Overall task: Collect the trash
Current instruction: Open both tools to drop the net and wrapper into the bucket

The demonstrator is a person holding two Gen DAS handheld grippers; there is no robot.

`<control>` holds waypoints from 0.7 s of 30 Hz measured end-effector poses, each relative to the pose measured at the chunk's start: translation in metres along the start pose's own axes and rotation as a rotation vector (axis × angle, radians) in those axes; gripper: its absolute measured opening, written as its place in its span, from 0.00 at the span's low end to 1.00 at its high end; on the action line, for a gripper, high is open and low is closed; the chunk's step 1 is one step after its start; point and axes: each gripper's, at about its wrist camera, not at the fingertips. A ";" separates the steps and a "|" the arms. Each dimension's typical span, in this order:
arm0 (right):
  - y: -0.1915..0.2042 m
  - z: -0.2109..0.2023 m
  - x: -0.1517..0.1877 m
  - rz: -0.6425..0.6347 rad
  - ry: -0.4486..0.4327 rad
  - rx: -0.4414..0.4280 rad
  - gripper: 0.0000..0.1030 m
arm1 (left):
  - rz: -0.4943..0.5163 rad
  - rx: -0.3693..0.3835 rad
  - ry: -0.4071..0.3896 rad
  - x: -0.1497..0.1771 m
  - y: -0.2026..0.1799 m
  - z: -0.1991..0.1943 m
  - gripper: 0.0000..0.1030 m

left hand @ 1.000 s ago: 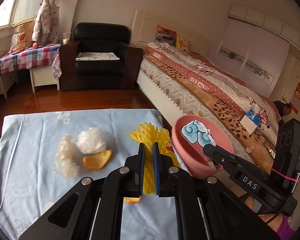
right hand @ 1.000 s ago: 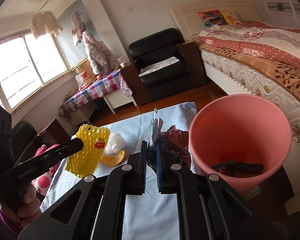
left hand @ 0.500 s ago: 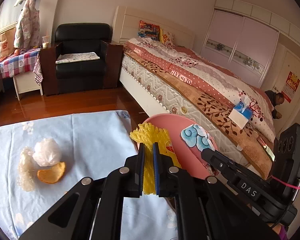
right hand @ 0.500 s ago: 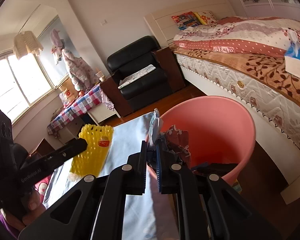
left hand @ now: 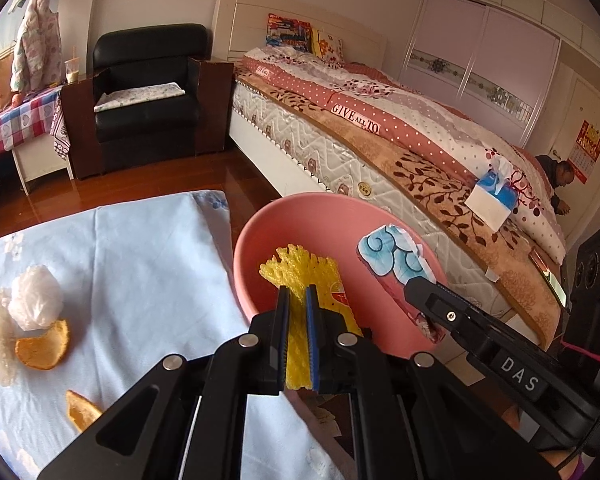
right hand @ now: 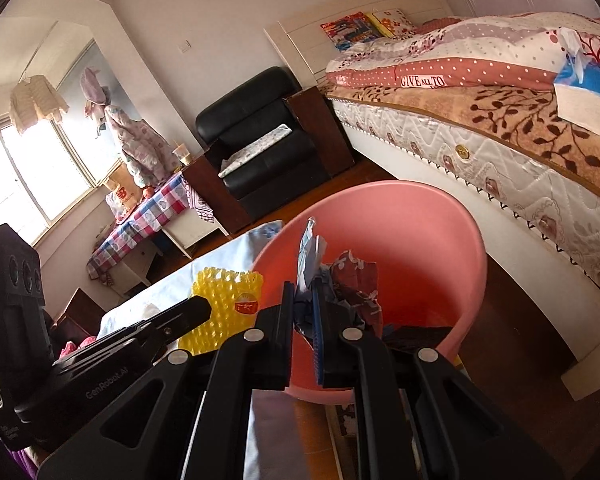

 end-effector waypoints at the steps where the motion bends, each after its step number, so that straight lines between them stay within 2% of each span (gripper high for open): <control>1: -0.001 0.001 0.000 0.001 0.002 0.003 0.08 | 0.001 0.000 0.003 0.000 -0.002 0.003 0.07; 9: -0.011 0.007 0.001 0.005 0.021 0.019 0.09 | -0.021 0.014 0.034 -0.001 -0.008 0.025 0.10; 11: -0.011 0.009 0.001 0.006 0.031 0.019 0.09 | -0.032 0.011 0.037 0.000 -0.006 0.026 0.16; 13: -0.012 0.012 0.001 0.005 0.042 0.029 0.09 | -0.033 0.007 0.033 0.000 -0.005 0.026 0.34; 15: -0.011 0.014 0.001 0.006 0.047 0.038 0.10 | -0.033 0.012 0.023 0.000 -0.005 0.025 0.38; 18: -0.011 0.014 0.001 0.008 0.045 0.045 0.26 | -0.034 0.020 0.016 -0.001 -0.005 0.022 0.39; 21: -0.011 0.012 0.002 0.006 0.040 0.045 0.31 | -0.024 0.011 0.004 -0.002 -0.005 0.016 0.39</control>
Point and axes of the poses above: each gripper's, at about its wrist camera, not at the fingertips, and z roughly the way its jaws point, y to its left, x to its underside, and after that the axes turned 6 degrees about z, right-handed
